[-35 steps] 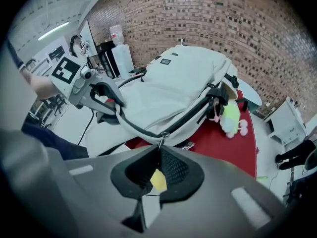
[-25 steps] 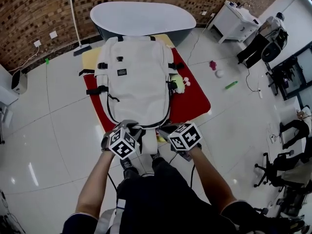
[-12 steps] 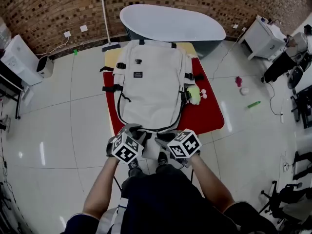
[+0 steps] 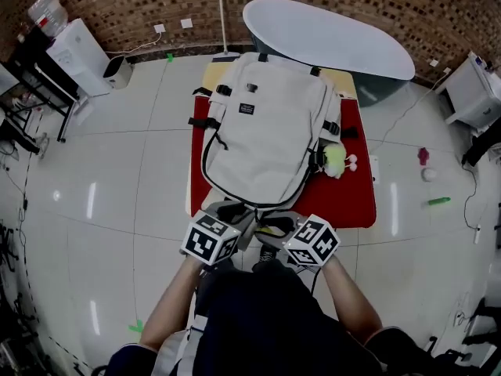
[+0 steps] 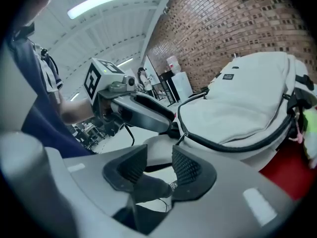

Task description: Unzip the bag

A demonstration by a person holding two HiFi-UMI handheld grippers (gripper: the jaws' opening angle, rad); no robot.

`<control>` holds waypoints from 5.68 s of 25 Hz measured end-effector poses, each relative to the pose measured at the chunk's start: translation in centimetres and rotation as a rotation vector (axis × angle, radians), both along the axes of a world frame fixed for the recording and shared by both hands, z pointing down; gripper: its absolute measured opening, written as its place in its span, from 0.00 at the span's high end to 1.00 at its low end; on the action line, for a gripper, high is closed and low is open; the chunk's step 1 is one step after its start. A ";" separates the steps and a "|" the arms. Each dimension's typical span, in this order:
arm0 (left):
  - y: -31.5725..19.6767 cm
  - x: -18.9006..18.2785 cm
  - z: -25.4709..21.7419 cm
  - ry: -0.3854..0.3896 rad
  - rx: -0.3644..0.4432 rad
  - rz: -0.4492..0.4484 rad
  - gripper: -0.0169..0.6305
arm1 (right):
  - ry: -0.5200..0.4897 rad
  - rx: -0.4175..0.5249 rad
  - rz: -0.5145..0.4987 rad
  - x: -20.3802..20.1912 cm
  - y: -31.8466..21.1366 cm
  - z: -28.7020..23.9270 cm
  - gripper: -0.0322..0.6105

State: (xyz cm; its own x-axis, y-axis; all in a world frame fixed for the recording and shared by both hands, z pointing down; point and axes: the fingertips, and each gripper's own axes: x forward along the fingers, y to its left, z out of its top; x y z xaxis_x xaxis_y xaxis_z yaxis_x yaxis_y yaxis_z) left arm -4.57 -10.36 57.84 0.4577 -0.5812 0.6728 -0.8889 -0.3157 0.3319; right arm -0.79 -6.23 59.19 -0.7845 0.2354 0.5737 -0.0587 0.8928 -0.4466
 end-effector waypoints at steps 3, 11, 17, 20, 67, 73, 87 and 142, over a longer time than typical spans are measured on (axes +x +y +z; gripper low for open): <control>0.6 0.7 0.8 -0.015 -0.069 -0.085 0.77 | -0.013 0.017 -0.048 1.4 -0.4 -0.3 0.71; 0.5 1.5 3.6 -0.057 -0.186 -0.304 0.74 | -0.048 0.157 -0.055 2.3 -4.3 -1.3 0.74; 0.5 1.0 5.9 -0.197 -0.239 -0.271 0.79 | -0.041 0.331 -0.194 0.6 -5.5 -2.0 0.74; 0.8 0.5 6.3 -0.207 -0.257 -0.230 0.91 | -0.004 0.421 -0.322 0.3 -4.9 -1.5 0.74; -0.1 -6.6 -2.4 -0.195 -0.094 -0.074 0.95 | 0.156 0.489 -0.631 -1.2 -6.0 -4.7 0.90; -1.2 -13.0 -2.1 -0.303 -0.057 -0.031 0.95 | 0.206 0.475 -0.525 -0.3 -7.4 -4.8 0.90; -7.2 -20.1 0.4 -0.375 0.003 0.238 0.94 | 0.297 0.389 -0.183 0.4 -8.4 -6.1 0.90; -12.3 -4.4 -18.6 0.189 0.614 0.050 0.97 | -0.473 0.476 0.547 -4.9 -16.0 -21.2 0.94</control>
